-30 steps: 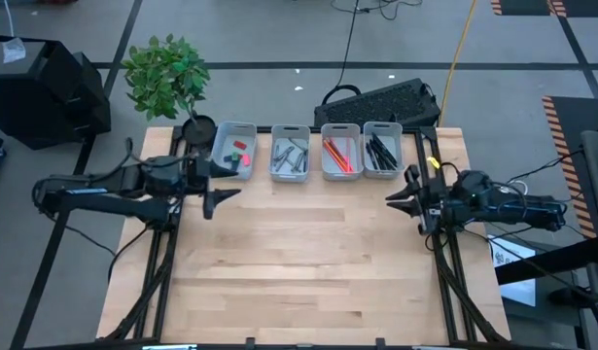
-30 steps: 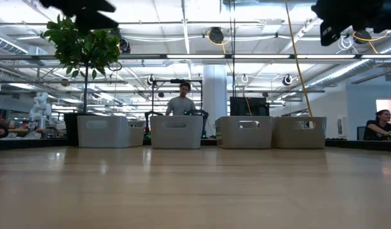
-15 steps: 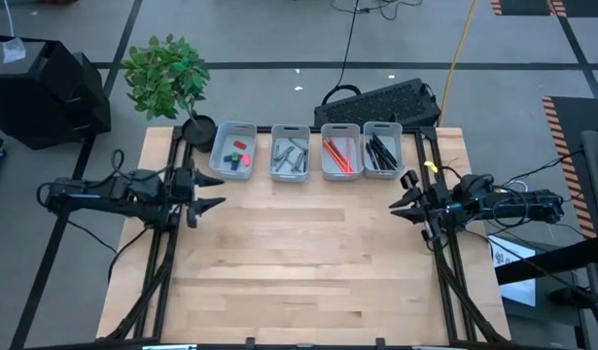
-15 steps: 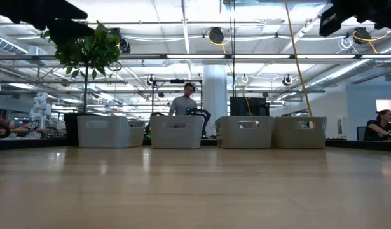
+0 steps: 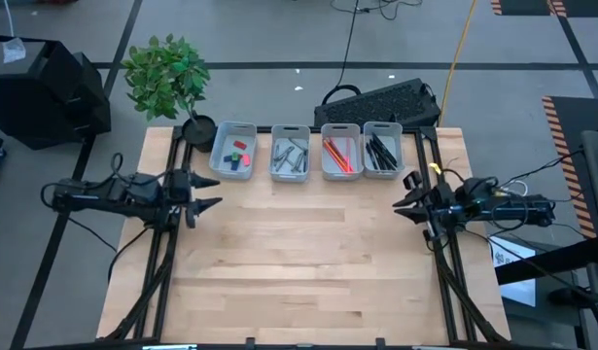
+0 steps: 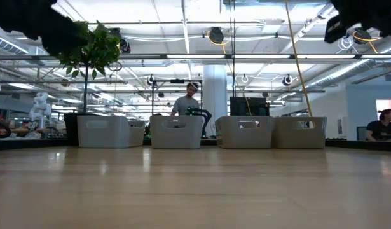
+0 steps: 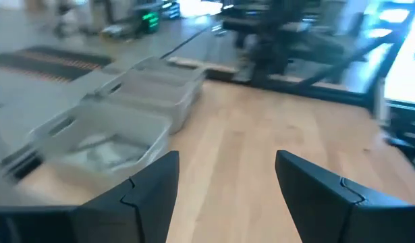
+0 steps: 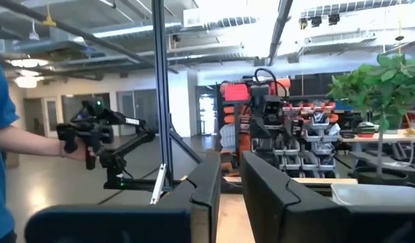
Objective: Sort crayons/erasers/pens/pencils in bins
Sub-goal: Return to Home Position
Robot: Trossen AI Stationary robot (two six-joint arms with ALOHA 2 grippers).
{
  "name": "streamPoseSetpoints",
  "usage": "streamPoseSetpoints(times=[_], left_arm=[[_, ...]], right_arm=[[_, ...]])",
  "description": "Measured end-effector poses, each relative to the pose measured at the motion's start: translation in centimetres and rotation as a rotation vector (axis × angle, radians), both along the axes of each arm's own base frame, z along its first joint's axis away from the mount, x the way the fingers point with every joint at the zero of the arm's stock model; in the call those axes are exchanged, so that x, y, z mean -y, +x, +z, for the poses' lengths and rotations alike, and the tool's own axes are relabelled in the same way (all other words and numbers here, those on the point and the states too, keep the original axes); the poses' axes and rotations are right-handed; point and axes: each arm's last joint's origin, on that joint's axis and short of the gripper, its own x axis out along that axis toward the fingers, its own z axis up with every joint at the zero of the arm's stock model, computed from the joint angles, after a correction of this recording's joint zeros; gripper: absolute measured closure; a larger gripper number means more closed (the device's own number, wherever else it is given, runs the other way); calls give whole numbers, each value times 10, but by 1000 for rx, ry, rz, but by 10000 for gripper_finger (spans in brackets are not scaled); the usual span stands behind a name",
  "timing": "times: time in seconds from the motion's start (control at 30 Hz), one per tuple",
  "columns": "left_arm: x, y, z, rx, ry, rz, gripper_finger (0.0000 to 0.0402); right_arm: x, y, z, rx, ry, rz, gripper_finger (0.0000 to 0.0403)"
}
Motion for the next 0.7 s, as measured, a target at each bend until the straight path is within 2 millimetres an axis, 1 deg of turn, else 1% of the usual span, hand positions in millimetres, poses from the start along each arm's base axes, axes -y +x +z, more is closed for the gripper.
streamPoseSetpoints(times=[0.1, 0.13, 0.2, 0.33, 0.4, 0.43, 0.5, 0.57, 0.7], left_arm=[[-2, -8, -4, -24, -1, 74, 151], [-3, -10, -4, -19, 15, 81, 151], [-3, -13, -1, 12, 59, 68, 151], [-2, -21, 1, 62, 92, 7, 151], [-1, -21, 1, 107, 93, -22, 151], [0, -21, -3, 127, 95, -47, 151], [3, -17, -6, 222, 107, -96, 151], [6, -12, -13, 295, 138, -160, 151], [8, -1, -34, 356, 107, -169, 151]], right_arm=[[0, 4, -19, 14, 18, 7, 352], [0, 4, -20, 33, 27, 12, 352], [0, 3, -17, 78, 48, 16, 352], [0, 4, -21, 38, 50, 20, 352], [0, 1, -14, 114, 49, 20, 352], [0, 0, -13, 128, 44, 18, 352], [0, 2, -16, 100, 33, 12, 352], [0, 2, -16, 98, 31, 11, 352], [0, 2, -16, 100, 33, 12, 352]])
